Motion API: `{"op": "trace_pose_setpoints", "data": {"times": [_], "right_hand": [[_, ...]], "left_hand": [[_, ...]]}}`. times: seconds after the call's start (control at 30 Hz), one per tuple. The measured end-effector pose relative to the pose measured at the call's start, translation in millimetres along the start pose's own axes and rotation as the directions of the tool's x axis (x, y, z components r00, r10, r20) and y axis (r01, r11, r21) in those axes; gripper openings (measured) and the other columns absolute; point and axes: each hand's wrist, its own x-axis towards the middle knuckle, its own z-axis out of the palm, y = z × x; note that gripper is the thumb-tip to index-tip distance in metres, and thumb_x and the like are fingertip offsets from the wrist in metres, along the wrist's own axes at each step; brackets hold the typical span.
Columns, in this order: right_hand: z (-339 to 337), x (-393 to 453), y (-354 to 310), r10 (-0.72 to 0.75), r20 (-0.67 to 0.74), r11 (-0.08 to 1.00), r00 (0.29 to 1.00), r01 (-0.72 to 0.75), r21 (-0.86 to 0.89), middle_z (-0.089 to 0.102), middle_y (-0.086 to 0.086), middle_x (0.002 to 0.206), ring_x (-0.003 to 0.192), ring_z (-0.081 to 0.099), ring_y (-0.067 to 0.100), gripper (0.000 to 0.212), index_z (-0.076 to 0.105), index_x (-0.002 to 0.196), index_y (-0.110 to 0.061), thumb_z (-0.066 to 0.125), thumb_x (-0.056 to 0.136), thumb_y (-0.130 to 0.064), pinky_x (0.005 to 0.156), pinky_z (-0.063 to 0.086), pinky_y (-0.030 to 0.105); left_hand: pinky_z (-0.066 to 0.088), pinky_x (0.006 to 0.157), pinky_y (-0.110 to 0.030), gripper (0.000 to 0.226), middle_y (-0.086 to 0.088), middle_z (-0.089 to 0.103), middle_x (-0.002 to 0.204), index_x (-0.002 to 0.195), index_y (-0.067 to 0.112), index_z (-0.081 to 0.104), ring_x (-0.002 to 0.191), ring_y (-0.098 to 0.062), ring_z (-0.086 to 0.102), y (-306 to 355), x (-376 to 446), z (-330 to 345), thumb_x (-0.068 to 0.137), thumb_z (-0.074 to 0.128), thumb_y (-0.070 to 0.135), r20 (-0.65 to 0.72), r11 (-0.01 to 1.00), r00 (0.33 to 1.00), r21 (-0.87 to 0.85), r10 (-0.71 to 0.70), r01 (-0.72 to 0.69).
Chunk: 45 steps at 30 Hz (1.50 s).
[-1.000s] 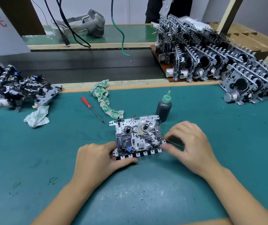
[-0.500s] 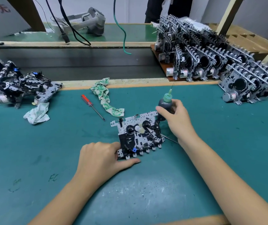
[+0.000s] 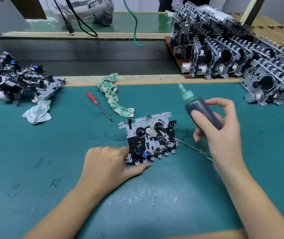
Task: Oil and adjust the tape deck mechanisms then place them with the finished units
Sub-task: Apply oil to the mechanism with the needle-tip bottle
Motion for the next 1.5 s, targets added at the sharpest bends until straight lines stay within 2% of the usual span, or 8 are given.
{"op": "trace_pose_setpoints", "data": {"times": [0.13,0.27,0.47,0.67,0.9,1.1,1.37,1.5], "right_hand": [[0.1,-7.6,-1.7,0.109,-0.035,0.915,0.993,-0.086,0.394,0.056,-0.004,0.070,0.048,0.034,0.008,0.008,0.062,0.084,-0.021,0.065,0.078,-0.019,0.045,0.040,0.021],[5.8,-6.6,-2.8,0.247,-0.048,0.822,0.968,-0.183,0.539,0.050,-0.009,0.059,0.042,0.027,0.003,0.020,0.053,0.078,-0.018,0.068,0.078,-0.030,0.040,0.034,0.016],[6.1,-1.2,-1.3,0.445,0.015,0.581,0.895,-0.301,0.756,0.062,-0.005,0.067,0.057,0.035,0.004,0.013,0.068,0.053,-0.020,0.069,0.066,-0.021,0.040,0.033,0.009],[12.2,-10.9,-0.7,0.305,0.099,0.744,0.947,-0.302,0.596,0.061,-0.005,0.071,0.043,0.034,0.002,0.021,0.073,0.076,-0.022,0.064,0.078,-0.040,0.040,0.038,0.014],[16.4,-18.6,0.6,0.110,-0.079,0.958,0.991,-0.084,0.275,0.054,-0.005,0.052,0.034,0.036,0.007,0.033,0.061,0.071,-0.009,0.066,0.072,-0.041,0.034,0.034,0.017],[17.8,-20.8,1.2,0.044,-0.066,0.979,0.997,-0.030,0.201,0.045,-0.009,0.043,0.032,0.033,0.004,0.059,0.048,0.076,0.016,0.062,0.073,-0.042,0.032,0.028,0.016],[15.6,-18.4,4.9,0.076,-0.063,0.970,0.995,-0.059,0.236,0.051,-0.004,0.051,0.033,0.034,0.006,0.031,0.058,0.063,-0.012,0.063,0.072,-0.041,0.032,0.030,0.017],[16.7,-17.7,5.4,0.080,-0.067,0.970,0.995,-0.062,0.234,0.052,-0.005,0.051,0.033,0.034,0.005,0.029,0.058,0.065,-0.010,0.064,0.075,-0.037,0.033,0.030,0.017]], "left_hand": [[0.030,0.036,-0.022,0.065,0.000,0.039,0.031,0.042,0.013,0.041,0.031,-0.022,0.045,0.3,-0.9,0.1,0.068,0.046,0.072,-0.004,1.000,1.000,-0.021,-0.022,0.021],[0.030,0.040,-0.020,0.055,0.003,0.041,0.032,0.047,0.023,0.033,0.032,-0.021,0.048,1.7,-0.8,-0.2,0.065,0.047,0.073,-0.020,0.998,0.999,-0.058,-0.035,0.034],[0.034,0.039,-0.024,0.065,0.003,0.041,0.035,0.056,0.017,0.067,0.036,-0.023,0.051,0.1,-1.8,1.4,0.067,0.043,0.076,0.028,0.998,0.998,-0.003,-0.057,0.057],[0.034,0.040,-0.022,0.059,0.005,0.045,0.035,0.055,0.020,0.066,0.035,-0.022,0.053,1.0,-1.3,0.6,0.068,0.045,0.074,0.021,0.999,0.999,-0.030,-0.037,0.037],[0.027,0.043,-0.019,0.062,0.007,0.046,0.035,0.047,0.017,0.056,0.034,-0.019,0.052,1.8,-0.3,0.5,0.070,0.044,0.073,0.031,0.999,0.999,-0.032,-0.043,0.044],[0.028,0.043,-0.019,0.062,0.008,0.045,0.034,0.045,0.016,0.055,0.033,-0.018,0.050,2.2,-0.2,0.5,0.070,0.045,0.072,0.022,0.998,0.999,-0.045,-0.038,0.039],[0.031,0.041,-0.020,0.063,0.007,0.045,0.034,0.045,0.015,0.055,0.034,-0.020,0.051,1.2,-0.9,0.8,0.069,0.045,0.073,0.017,0.999,0.999,-0.036,-0.034,0.035],[0.031,0.041,-0.020,0.064,0.007,0.045,0.034,0.044,0.014,0.054,0.033,-0.020,0.051,0.9,-0.9,0.7,0.069,0.044,0.073,0.020,0.999,0.999,-0.030,-0.032,0.033]]}}
